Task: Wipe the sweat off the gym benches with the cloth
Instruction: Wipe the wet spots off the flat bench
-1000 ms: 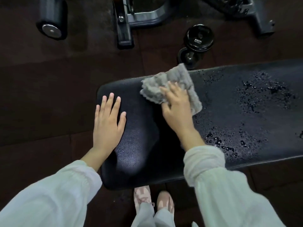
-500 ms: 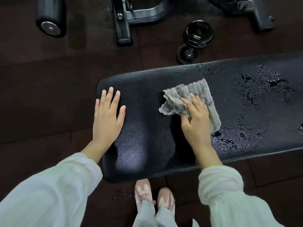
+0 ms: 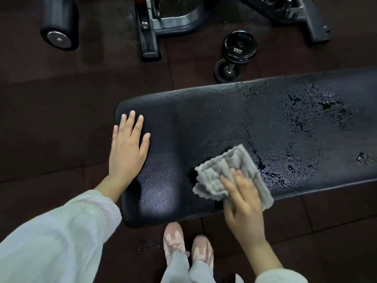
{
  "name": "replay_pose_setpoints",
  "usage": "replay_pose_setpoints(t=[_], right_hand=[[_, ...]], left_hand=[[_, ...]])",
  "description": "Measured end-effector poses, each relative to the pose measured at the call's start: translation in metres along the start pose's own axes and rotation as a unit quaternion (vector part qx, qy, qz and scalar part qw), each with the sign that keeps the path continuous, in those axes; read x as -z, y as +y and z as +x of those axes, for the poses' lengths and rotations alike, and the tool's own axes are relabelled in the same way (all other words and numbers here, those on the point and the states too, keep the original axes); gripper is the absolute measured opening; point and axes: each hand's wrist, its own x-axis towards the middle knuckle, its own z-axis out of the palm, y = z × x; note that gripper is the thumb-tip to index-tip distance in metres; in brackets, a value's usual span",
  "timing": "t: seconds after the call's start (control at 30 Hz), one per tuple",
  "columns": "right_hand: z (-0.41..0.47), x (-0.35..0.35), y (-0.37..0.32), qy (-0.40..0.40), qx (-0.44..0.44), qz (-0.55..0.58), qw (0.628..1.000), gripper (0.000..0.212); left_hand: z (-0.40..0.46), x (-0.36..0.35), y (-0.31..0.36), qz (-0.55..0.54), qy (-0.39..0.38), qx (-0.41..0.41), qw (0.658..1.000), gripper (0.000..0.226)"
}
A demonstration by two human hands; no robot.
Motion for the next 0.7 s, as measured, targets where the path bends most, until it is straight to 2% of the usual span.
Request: replay_pose_setpoints(t=[0.1,0.17,0.27,0.37,0.43,0.5,0.6,0.7], right_hand=[[0.041,-0.002,-0.001,0.037,-0.061,0.005,0.997,0.044],[0.067,-0.014,-0.014,0.015,-0.075,0.021,0.997,0.048],[0.075,-0.021,-0.027,-0.068,0.008,0.034,0.997,0.048],[0.065,-0.004,-0.002,-0.133,0.074,0.042,0.987,0.046],[0.069,0.011,0.019,-0.116,0.046,0.04,0.991,0.045],[0.084,0.018,0.035,-0.069,-0.027,0.03,0.997,0.043],[0.125,0.017,0.041,-0.02,-0.11,0.029,0.993,0.045],[0.169,0.005,0.029,-0.016,-0.127,0.017,0.992,0.046]], left_hand=[[-0.001,0.0,0.003,0.006,0.004,0.01,1.0,0.047],[-0.001,-0.001,0.003,0.004,0.007,0.012,1.0,0.048],[0.002,-0.002,0.01,-0.015,0.02,0.015,1.0,0.047],[0.007,-0.006,0.026,-0.023,0.02,-0.003,1.0,0.047],[0.012,-0.01,0.039,-0.013,0.004,-0.039,0.999,0.052],[0.017,-0.014,0.048,-0.008,-0.011,-0.063,0.998,0.055],[0.022,-0.02,0.054,-0.022,-0.013,-0.046,0.999,0.049],[0.024,-0.022,0.056,-0.012,-0.01,-0.036,0.999,0.048]])
